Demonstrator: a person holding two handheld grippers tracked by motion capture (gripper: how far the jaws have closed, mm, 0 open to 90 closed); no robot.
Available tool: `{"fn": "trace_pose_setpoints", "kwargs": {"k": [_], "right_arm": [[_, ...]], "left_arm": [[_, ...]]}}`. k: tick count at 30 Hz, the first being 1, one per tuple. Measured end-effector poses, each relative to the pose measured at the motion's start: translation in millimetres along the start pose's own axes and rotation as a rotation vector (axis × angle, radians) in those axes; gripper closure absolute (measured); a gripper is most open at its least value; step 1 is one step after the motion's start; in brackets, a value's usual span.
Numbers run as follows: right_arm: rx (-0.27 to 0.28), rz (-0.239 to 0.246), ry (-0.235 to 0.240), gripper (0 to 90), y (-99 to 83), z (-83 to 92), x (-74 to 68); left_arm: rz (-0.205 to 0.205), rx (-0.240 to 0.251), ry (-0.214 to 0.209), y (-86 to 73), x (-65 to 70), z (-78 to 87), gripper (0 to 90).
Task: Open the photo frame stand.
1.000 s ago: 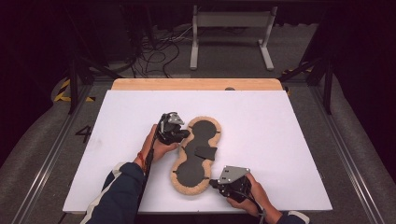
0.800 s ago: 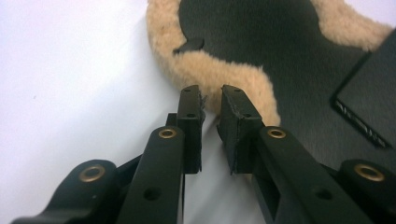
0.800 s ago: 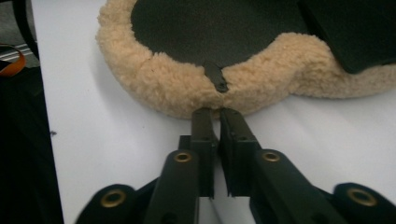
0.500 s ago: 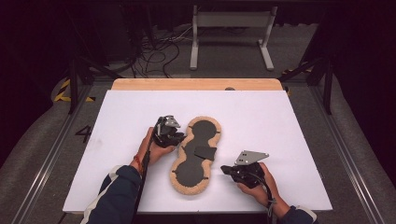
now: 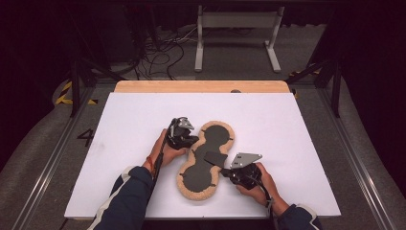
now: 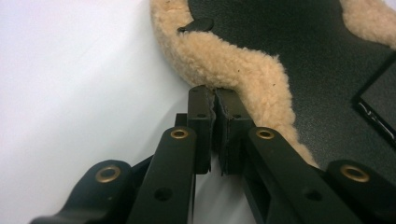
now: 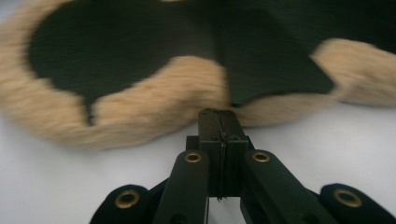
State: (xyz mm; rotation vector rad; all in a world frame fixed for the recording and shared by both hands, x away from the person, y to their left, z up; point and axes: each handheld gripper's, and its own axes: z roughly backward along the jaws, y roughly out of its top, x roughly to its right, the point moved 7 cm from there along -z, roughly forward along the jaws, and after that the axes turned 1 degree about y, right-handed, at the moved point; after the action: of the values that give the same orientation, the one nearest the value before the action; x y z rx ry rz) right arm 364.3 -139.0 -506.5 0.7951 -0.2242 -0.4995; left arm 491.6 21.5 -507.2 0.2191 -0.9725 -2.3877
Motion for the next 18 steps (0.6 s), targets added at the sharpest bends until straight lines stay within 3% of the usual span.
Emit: {"fn": "trace_pose_setpoints", "kwargs": {"k": [1, 2, 4, 5, 8, 11, 15, 17, 18], "right_arm": [[0.000, 0.014, 0.031, 90.0, -1.0, 0.0, -8.7], [-0.003, 0.018, 0.015, 90.0, -1.2, 0.5, -11.3], [-0.001, -0.005, 0.041, 90.0, -0.9, 0.8, -11.0], [-0.001, -0.004, 0.050, 90.0, -1.3, 0.5, -10.7], [-0.021, 0.025, 0.049, 90.0, -1.8, 2.5, -13.5], [-0.034, 0.050, 0.048, 90.0, -2.5, 3.7, -19.4], [-0.039, 0.074, 0.069, 90.0, -2.9, 3.9, -25.9], [-0.042, 0.082, 0.063, 90.0, -3.0, 4.0, -28.7], [-0.042, 0.086, 0.061, 90.0, -2.8, 3.9, -29.6]], "left_arm": [[0.000, 0.002, 0.006, 0.3, 0.7, -0.3, 84.3], [-0.005, 0.002, 0.011, 0.4, 0.6, -0.2, 84.2], [-0.001, -0.005, 0.053, -1.3, -1.4, 3.1, 77.4], [-0.001, -0.005, 0.053, -1.3, -1.4, 3.1, 76.0], [-0.018, 0.029, 0.049, -10.4, 1.5, 24.5, 78.1], [-0.020, 0.064, 0.039, -29.1, 13.7, 53.6, 78.3], [0.018, 0.132, 0.034, -64.5, 37.4, 93.2, 78.9], [0.024, 0.141, 0.030, -81.2, 53.1, 107.2, 79.2], [0.024, 0.141, 0.030, -81.2, 53.1, 107.2, 79.3]]}}
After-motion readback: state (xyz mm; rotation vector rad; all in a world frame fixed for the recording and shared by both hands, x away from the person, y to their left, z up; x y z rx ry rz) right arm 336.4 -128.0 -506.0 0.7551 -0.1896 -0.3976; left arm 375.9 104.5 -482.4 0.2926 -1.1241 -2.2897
